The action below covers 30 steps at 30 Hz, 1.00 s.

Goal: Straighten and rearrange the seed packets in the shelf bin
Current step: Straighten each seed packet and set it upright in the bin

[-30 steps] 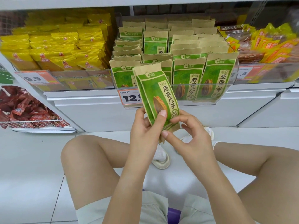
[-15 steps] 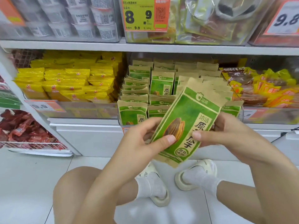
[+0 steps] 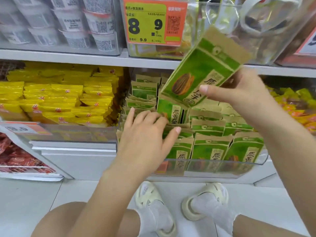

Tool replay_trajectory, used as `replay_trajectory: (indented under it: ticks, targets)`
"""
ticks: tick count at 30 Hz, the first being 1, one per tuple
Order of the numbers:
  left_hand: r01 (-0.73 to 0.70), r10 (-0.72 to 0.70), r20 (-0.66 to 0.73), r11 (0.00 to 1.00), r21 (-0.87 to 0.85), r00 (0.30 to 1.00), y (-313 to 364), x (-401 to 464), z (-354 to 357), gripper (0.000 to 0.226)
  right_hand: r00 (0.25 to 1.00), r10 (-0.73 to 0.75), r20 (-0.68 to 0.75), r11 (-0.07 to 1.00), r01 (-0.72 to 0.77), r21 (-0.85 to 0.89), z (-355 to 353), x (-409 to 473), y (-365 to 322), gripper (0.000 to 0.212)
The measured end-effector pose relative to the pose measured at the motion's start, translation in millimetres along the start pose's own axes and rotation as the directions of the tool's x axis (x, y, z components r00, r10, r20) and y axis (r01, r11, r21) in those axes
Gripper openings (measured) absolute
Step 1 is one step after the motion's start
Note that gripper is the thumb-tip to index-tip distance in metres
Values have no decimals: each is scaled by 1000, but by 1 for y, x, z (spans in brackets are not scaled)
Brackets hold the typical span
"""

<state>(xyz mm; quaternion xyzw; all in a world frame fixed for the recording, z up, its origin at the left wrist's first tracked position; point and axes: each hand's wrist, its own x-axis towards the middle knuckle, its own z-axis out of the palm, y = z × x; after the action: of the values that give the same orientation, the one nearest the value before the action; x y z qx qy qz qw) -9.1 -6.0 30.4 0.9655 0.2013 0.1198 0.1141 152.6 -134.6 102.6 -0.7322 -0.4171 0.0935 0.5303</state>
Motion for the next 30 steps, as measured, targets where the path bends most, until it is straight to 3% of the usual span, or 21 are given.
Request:
replay_trajectory:
  ticks: [6,10,17,21,30]
  targets:
    - [-26,25,-123,1000,-7,992,-2,-7,12,53,987,105,121,950,-64,-305,24,23,27,32]
    - [-34,28,-144,999,-37,989,-3,-6,14,49,973,145,180,893,-50,-447,34,29,33,19]
    - [-30,24,-178,999,-33,984,-3,-5,18,47,978,125,167,801,0,-599,40,37,32,12]
    - [-32,25,-178,999,-38,984,-3,-6,18,47,990,24,141,746,76,-662,47,37,26,4]
    - [-29,20,-191,999,-45,981,-3,-5,18,47,972,-44,232,514,221,-829,55,34,16,25]
